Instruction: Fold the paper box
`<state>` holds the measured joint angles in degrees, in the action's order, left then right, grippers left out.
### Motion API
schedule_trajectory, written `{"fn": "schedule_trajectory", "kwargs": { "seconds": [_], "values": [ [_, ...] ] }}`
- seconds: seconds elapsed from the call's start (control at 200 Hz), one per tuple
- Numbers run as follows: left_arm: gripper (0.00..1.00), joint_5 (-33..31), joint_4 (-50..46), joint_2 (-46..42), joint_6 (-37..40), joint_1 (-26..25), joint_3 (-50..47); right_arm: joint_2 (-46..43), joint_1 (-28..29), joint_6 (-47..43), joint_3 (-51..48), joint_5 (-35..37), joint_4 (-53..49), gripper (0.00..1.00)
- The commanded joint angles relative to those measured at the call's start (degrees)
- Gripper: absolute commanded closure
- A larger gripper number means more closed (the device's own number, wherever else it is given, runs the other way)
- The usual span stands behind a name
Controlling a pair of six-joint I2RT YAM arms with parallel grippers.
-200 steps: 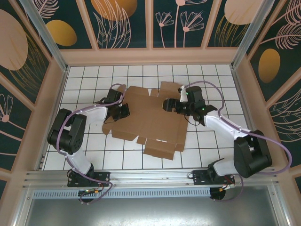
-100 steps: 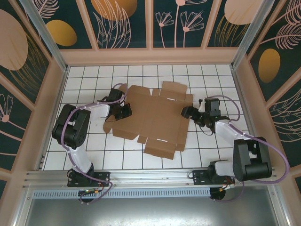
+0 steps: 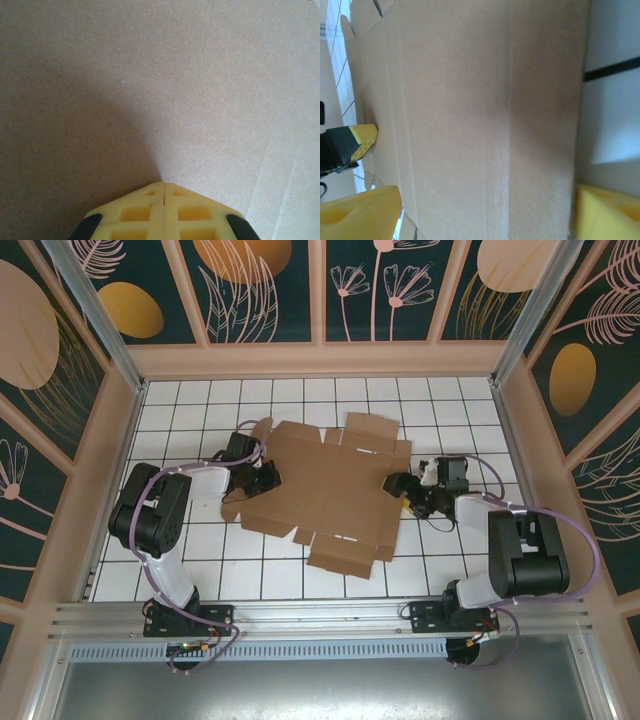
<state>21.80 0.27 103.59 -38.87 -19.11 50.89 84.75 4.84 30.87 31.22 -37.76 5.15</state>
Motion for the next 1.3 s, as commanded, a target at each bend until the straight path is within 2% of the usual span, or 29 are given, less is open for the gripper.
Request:
{"fn": "schedule_trajectory", "kwargs": {
  "seconds": [0.0, 0.225, 0.38, 0.611, 0.846, 1.126, 1.296],
  "values": [
    [1.0, 1.1, -2.7, -1.5, -4.9, 0.2, -5.3, 6.9, 0.6, -1.8, 1.4, -0.8, 3.5, 0.13],
    [1.0, 0.9, -1.2, -8.7, -9.4, 0.4, -11.6, 12.8, 0.2, -3.0, 5.0, -2.6, 4.4, 0.13],
    [1.0, 0.7, -2.4, -11.6, -8.5, 0.3, -11.5, 13.7, -0.8, -2.9, 4.2, -5.2, 6.5, 0.13],
    [1.0, 0.1, -5.8, -9.0, -3.5, 1.3, -4.8, 10.5, -1.0, -3.2, 2.3, -3.6, 4.2, 0.15],
    [1.0, 2.8, -1.8, -2.5, -5.1, 2.4, -5.4, 9.1, -0.7, -3.7, -0.2, -4.0, 3.3, 0.17],
    [1.0, 4.7, 3.0, 0.2, -7.6, 2.5, -9.4, 13.7, 1.3, -3.9, 1.7, -9.0, 4.6, 0.27],
    [1.0, 4.9, 3.2, 0.6, -7.5, 2.4, -9.7, 17.4, 2.3, -1.4, 2.4, -15.3, 9.4, 0.4]
  ]
}}
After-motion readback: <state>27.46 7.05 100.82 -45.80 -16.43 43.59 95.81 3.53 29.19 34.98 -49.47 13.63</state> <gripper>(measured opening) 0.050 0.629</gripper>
